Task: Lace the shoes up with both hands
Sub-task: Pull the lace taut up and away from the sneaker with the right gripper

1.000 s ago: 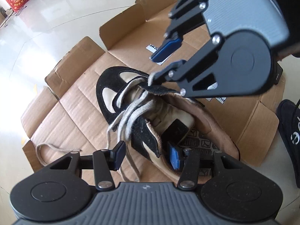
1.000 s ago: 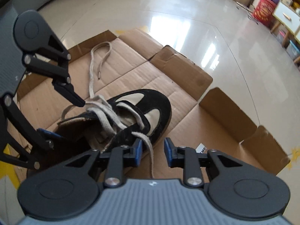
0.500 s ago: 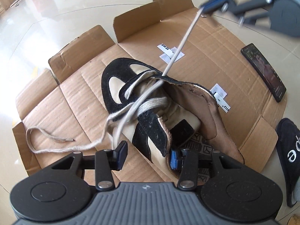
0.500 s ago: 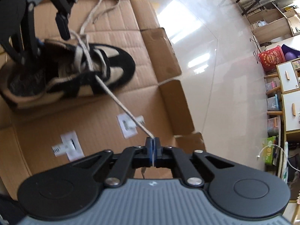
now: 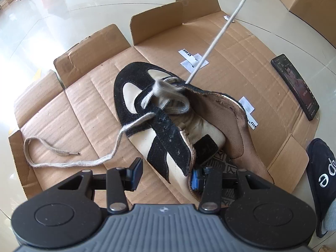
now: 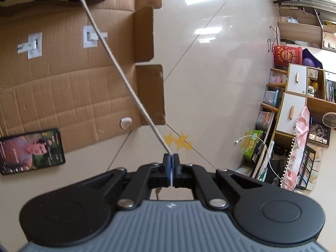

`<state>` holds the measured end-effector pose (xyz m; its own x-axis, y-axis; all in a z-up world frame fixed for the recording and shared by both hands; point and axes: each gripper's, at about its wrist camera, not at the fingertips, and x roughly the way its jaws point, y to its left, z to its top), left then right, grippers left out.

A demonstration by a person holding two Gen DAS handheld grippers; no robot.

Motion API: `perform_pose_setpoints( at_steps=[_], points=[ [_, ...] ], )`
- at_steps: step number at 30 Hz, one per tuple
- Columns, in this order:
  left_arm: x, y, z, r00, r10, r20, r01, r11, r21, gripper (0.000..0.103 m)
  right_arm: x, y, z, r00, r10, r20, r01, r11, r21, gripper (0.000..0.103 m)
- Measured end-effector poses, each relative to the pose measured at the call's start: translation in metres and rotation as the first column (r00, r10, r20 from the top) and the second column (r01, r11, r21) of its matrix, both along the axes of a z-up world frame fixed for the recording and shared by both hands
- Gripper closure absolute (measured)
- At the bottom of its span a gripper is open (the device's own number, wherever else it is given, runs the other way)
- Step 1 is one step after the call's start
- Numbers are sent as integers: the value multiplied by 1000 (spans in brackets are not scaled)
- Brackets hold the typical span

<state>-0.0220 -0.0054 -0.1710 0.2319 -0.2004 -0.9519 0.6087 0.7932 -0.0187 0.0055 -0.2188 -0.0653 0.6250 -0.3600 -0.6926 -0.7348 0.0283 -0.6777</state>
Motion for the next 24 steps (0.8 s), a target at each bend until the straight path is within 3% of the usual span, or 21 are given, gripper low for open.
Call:
perform_pose_setpoints(
  at_steps=[11,15,20,24],
  points=[
    [1,2,-1,1000,5,-4,-5,1000,-7,56,23,-47,-2,988,-20,154,51,977,-205,103],
    [-1,0,-1,1000,14,-5,-14,1000,-6,55,39,-59,0,981,-66,180,103,973,-208,103],
    [0,-1,1,1000,15,-11,-15,1000,-6,56,29,-41,-9,988,-94,125,110,986,-127,103],
    [0,0,5,1000,12,-11,-12,1000,-20,56,18,-11,-25,985,-169,29,168,984,53,103]
  ],
)
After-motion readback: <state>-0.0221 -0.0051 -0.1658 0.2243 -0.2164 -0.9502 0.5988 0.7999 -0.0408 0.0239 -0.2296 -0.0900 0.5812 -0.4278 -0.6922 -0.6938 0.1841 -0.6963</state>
